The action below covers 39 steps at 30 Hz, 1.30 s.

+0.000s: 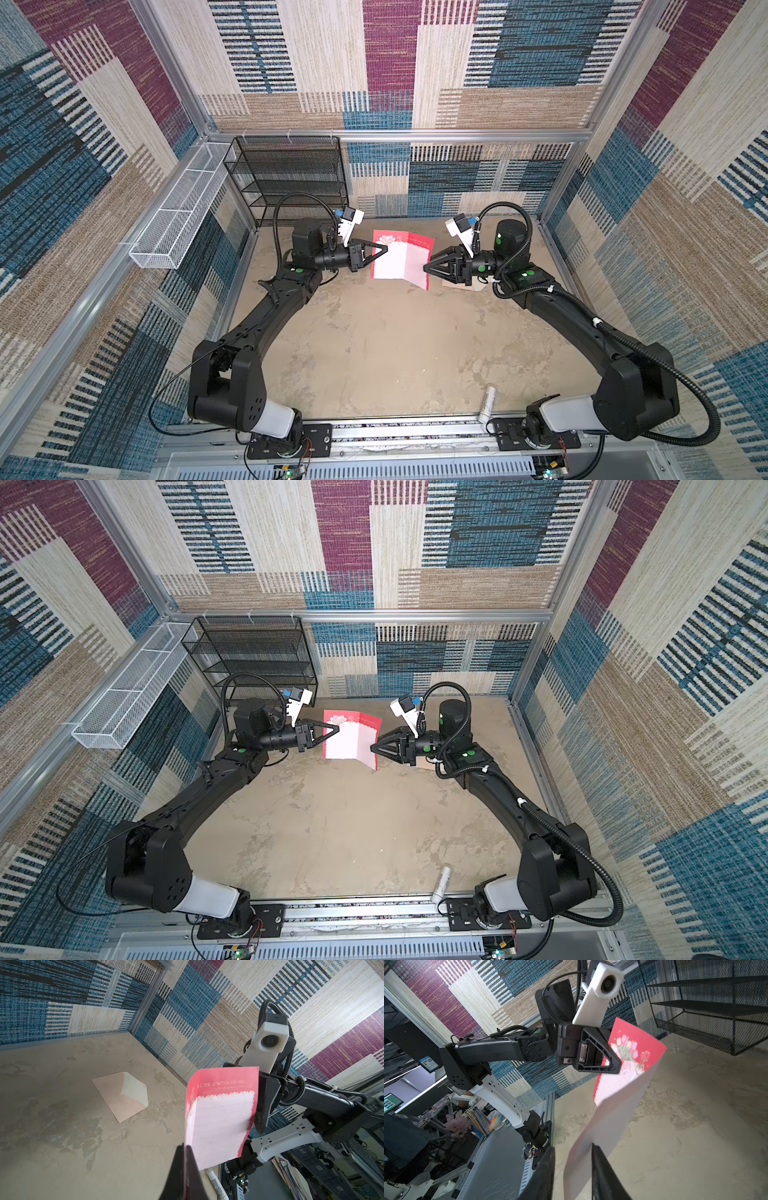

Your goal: Place the letter into the envelope and seal it

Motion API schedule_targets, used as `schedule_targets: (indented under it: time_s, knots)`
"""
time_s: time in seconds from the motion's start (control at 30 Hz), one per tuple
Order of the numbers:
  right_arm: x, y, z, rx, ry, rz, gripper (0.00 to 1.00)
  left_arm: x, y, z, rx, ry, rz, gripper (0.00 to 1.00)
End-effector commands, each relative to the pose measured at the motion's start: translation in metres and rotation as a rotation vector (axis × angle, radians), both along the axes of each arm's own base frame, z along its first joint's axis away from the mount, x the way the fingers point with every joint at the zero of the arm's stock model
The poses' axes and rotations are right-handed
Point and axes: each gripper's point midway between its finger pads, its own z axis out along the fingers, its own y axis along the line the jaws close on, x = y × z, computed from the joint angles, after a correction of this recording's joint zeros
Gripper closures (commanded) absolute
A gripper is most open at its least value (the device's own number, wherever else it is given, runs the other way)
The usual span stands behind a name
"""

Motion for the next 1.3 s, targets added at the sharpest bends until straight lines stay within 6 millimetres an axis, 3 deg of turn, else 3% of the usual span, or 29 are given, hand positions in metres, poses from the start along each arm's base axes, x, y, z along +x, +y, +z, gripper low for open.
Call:
schedule_targets:
  time_s: [0.0, 0.2, 0.37, 0.63, 0.83, 0.93, 1.13, 1.27]
  knots:
    - [-0.004, 0.005, 0.013, 0.027, -0.037, 0.041, 0.61, -0.001, -0.002, 0.003, -0.016, -0.012, -0.021, 1.0]
    - [-0.01, 0.017, 0.02, 0.03, -0.031, 0.094, 0.49, 0.004, -0.002, -0.001, -0.016, 0.003, -0.003, 1.0]
    - [-0.006, 0.009, 0.012, -0.025, -0.035, 0.028, 0.45, 0.003, -0.001, 0.007, -0.021, -0.014, -0.008, 1.0]
    - [0.029, -0.046, 0.002, -0.067, -0.043, -0.239, 0.51, -0.009, 0.001, 0.018, -0.025, -0.035, -0.047, 1.0]
    - [0.069, -0.092, -0.01, -0.106, -0.045, -0.519, 0.53, -0.018, 0.001, 0.023, -0.029, -0.036, -0.066, 1.0]
    - [0.088, -0.105, -0.023, -0.124, -0.022, -0.612, 0.58, -0.023, 0.001, 0.027, -0.033, -0.04, -0.076, 1.0]
    - [0.113, -0.099, -0.044, -0.117, 0.027, -0.602, 0.63, -0.03, 0.0, 0.033, -0.054, -0.036, -0.1, 1.0]
    - [0.111, -0.07, -0.035, -0.11, -0.003, -0.478, 0.63, -0.03, 0.0, 0.032, -0.056, -0.03, -0.095, 1.0]
